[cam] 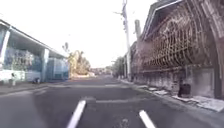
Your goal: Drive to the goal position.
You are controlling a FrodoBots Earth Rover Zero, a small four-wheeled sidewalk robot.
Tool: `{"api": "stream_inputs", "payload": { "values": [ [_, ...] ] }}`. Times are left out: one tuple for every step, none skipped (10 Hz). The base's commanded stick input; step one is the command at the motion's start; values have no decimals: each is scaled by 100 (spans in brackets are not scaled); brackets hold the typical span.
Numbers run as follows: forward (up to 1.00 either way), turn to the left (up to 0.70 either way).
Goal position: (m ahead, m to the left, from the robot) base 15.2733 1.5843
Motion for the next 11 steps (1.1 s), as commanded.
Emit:
{"api": "stream_inputs", "payload": {
  "values": [
    [85,0],
    [85,0],
    [85,0],
    [85,0],
    [85,0],
    [85,0],
    [85,0],
    [85,8],
    [85,27],
    [85,21],
    [85,0]
  ]
}}
